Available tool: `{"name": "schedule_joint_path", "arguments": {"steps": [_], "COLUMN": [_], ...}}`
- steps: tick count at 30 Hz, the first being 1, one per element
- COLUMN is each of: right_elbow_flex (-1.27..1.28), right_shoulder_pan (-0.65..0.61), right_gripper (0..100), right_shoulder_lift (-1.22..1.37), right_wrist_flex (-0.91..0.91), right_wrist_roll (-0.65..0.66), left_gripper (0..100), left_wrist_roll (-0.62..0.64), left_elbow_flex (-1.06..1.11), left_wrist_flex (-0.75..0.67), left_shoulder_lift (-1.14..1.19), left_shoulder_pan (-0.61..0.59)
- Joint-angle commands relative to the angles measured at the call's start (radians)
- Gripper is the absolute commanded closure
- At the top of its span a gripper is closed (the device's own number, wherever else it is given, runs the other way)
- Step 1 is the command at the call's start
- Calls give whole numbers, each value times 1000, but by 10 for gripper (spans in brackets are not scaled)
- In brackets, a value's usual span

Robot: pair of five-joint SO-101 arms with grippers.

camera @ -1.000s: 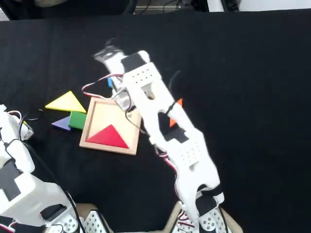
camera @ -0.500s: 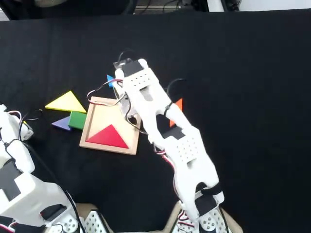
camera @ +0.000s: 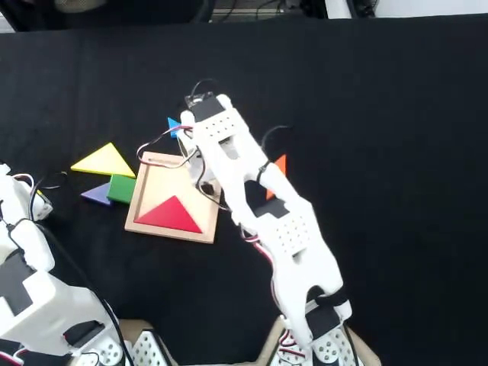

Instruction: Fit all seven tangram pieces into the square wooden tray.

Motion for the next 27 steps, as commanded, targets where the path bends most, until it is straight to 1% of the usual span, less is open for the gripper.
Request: {"name": "schedule_joint_path", "arguments": {"steps": [1,3,4,6,9,10,14,17,19,24,27], "right_elbow_flex": [-84,-108,-122,-150,-203,-217,-220,-225,-226,-225,-225], "right_shoulder_pan": [-38,-38,-34,-25,-14,-8,12,20,34,103,141], "right_gripper": [684,689,707,785,935,958,949,949,949,950,989], "right_shoulder_lift": [39,81,99,128,162,168,179,177,174,153,131], "right_wrist_flex": [-5,-5,-3,14,48,57,63,61,63,61,61], "right_wrist_roll": [-12,-14,-14,-9,-8,-8,8,107,152,163,226], "left_gripper": [875,875,875,875,875,875,875,875,875,875,875], "left_wrist_roll": [8,8,8,8,8,8,8,8,8,8,8], "left_elbow_flex": [7,7,7,7,7,7,7,7,7,7,7], "left_wrist_flex": [-14,-14,-14,-14,-14,-14,-14,-14,-14,-14,-14], "left_shoulder_lift": [-20,-20,-20,-20,-20,-20,-20,-20,-20,-20,-20], "left_shoulder_pan": [33,33,33,33,33,33,33,33,33,33,33]}}
